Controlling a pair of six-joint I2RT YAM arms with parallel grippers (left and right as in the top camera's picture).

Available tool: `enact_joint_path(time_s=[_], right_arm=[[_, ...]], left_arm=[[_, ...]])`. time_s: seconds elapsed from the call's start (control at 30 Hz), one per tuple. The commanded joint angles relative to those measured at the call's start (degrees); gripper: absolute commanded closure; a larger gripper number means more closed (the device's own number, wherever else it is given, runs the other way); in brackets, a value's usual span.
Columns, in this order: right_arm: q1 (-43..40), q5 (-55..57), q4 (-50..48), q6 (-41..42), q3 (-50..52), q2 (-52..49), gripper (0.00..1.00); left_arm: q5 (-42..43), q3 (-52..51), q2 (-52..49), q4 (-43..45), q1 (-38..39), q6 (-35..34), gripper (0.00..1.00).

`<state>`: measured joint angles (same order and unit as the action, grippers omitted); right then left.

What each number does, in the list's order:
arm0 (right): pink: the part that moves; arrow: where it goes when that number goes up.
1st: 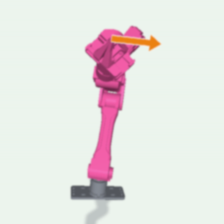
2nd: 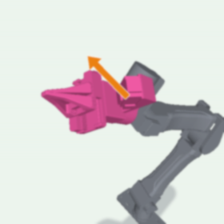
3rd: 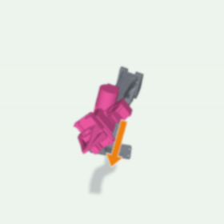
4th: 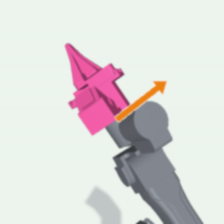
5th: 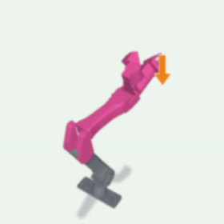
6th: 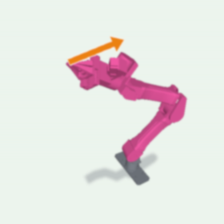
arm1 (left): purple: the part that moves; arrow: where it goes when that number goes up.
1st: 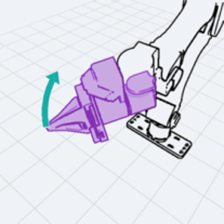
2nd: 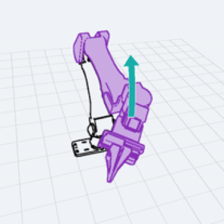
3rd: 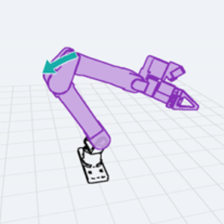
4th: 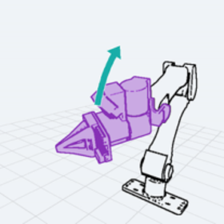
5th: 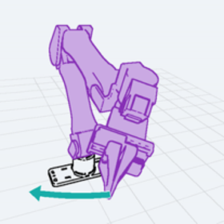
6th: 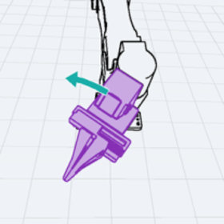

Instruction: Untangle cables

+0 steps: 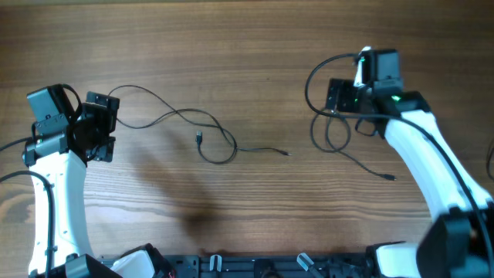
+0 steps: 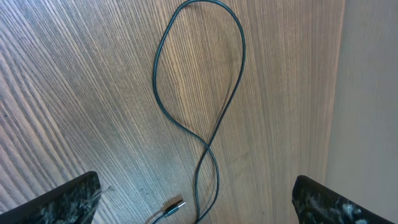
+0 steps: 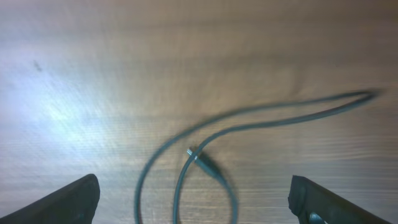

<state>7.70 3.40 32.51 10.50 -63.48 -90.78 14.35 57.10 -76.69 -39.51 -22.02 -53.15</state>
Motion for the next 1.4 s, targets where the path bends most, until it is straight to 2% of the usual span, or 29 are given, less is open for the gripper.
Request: enact_joint_path(time_s=[0.0,0.13,0.3,0.4,0.87,1.37], right_arm=[[0.0,-4.5,0.2,-4.1,0.1,-6.4,0.00],[0.0,-14.6,0.1,-13.7,0.1,-11.5,0.00],[0.0,-14.4,-0.3,-15.1,0.1,-14.7,0.00],[0.0,-11.5,0.0,-15.0,0.1,-15.2,0.00],[2.4,-11.4,1.8,-11.8,0.1,-15.2,0.00],[6.4,-6.8,8.6,-10.4,0.4,-15.1,0.00]], left_arm=[[-0.7,1.0,-0.2,0.0,0.3,0.4,0.00],[-0.7,1.0,-0.2,0.0,0.3,0.4,0.00],[-0.7,1.0,-0.2,0.0,0.3,0.4,0.00],[-0.7,1.0,-0.2,0.0,0.3,0.4,0.00],[-0.7,1.0,-0.2,0.0,0.3,0.4,0.00],[-0.7,1.0,-0.2,0.0,0.3,0.4,0.00]])
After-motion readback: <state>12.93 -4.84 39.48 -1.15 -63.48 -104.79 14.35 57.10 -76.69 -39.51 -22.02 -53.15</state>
